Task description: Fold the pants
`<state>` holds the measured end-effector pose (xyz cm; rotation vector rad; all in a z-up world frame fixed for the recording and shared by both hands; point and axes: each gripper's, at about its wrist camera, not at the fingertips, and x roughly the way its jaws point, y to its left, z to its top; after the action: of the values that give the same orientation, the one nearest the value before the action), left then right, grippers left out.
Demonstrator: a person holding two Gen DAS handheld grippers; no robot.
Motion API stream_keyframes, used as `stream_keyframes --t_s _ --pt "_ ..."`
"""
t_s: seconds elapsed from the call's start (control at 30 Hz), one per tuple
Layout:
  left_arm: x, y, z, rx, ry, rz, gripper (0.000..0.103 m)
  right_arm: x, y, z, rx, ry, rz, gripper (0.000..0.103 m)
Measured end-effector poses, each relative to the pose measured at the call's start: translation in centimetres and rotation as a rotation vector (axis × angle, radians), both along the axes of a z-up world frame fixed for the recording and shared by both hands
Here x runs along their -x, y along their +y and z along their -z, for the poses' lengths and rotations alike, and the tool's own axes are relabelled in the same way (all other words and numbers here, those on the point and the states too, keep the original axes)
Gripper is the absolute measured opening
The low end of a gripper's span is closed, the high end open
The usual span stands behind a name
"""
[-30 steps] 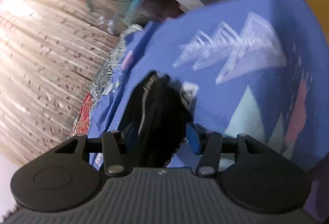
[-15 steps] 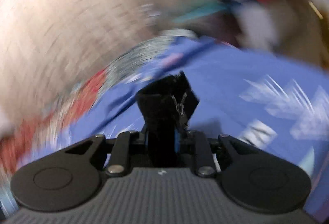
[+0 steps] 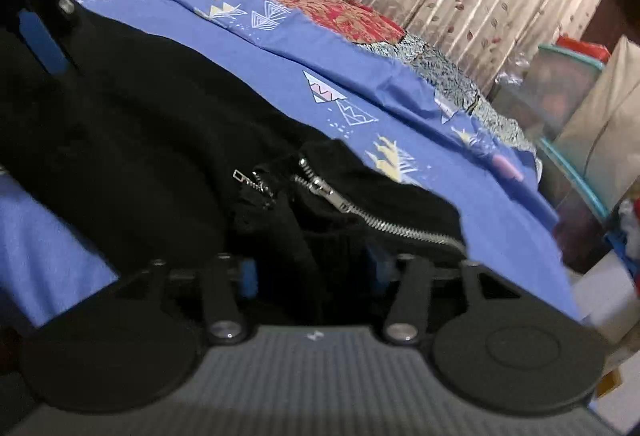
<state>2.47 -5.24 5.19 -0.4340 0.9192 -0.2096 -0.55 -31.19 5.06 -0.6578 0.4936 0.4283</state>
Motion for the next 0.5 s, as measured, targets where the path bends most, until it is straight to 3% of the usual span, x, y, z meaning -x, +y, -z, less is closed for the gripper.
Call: stream_keyframes --t_s 0.07,0.2,0.27,0.33,0.4,0.5 --pt "1.6 2.2 -0.5 0.012 -0.02 -0.028 0.081 0.6 -1.4 -1.9 -0.08 0.019 -0.032 0.07" --pt "5.4 7.3 -1.3 0.023 -0.052 -0.142 0.082 -1.4 -4.5 -4.9 -0.38 0.134 -0.022 0.068" --pt "7.3 9.9 -1.5 0.03 -0.064 -0.214 0.083 -2.7 -5.8 -5.1 -0.519 0.19 0.037 0.057" --pt "9.1 12.4 -1.7 0.026 -0.07 -0.29 0.083 -4.0 -7.0 -4.4 -0.617 0.248 0.122 0.037" --pt "10.7 14.6 -1.7 0.026 -0.074 -0.364 0.084 -6.1 -7.7 -2.8 -0.672 0.318 0.226 0.033" --pt "12.8 17.7 -1.3 0.023 -0.076 -0.472 0.089 -7.7 -7.5 -0.1 -0.632 0.417 0.328 0.033"
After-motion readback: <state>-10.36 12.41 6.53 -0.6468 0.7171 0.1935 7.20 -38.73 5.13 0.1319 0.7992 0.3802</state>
